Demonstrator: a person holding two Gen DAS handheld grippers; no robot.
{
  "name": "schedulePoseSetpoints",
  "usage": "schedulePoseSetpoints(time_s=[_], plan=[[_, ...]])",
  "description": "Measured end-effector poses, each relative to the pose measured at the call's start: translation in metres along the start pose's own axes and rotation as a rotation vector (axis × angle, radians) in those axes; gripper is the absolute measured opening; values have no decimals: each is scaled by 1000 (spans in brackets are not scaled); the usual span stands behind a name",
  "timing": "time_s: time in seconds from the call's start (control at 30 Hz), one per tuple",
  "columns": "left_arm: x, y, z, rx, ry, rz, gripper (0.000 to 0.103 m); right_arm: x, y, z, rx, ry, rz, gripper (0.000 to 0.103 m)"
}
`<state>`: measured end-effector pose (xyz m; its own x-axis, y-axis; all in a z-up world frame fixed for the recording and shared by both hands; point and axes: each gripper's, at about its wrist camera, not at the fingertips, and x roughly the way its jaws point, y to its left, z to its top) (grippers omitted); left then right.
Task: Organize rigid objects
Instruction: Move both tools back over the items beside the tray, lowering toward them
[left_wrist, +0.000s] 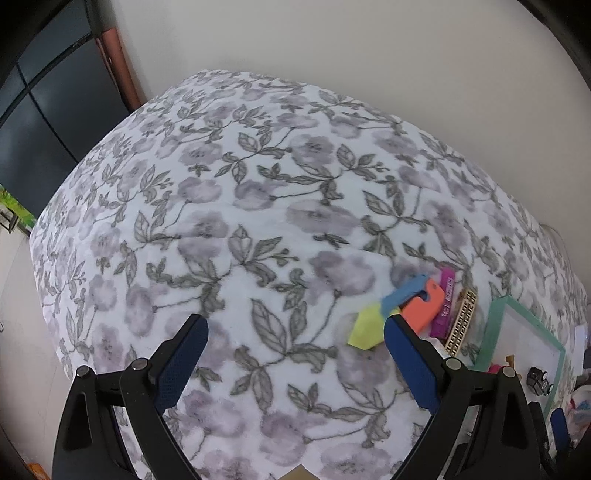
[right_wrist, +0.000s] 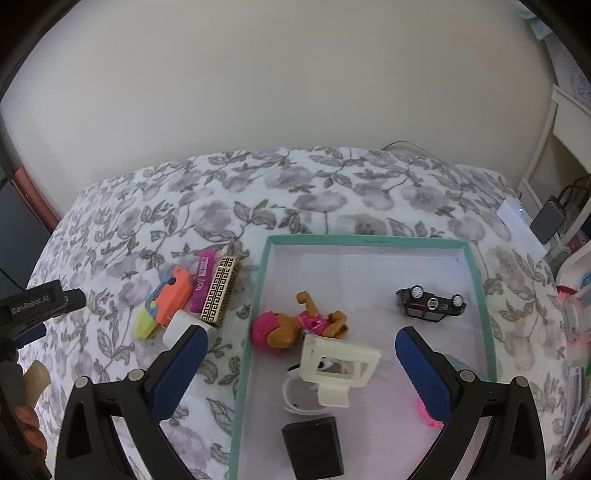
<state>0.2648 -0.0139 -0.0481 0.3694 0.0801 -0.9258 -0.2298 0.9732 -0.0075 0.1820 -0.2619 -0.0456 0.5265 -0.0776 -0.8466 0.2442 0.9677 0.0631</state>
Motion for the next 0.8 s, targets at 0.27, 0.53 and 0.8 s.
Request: schedulePoseSetpoints(time_s=[0.27, 0.53, 0.8], plan=[[11, 11, 5, 5, 23, -10, 96, 9, 20, 0, -39, 12, 12, 103], [38, -2, 0, 54, 88, -40, 96, 23, 41, -6, -100, 32, 19, 103], [45, -4, -1, 54, 104, -28, 96, 36, 61, -9, -128, 34, 45, 103]])
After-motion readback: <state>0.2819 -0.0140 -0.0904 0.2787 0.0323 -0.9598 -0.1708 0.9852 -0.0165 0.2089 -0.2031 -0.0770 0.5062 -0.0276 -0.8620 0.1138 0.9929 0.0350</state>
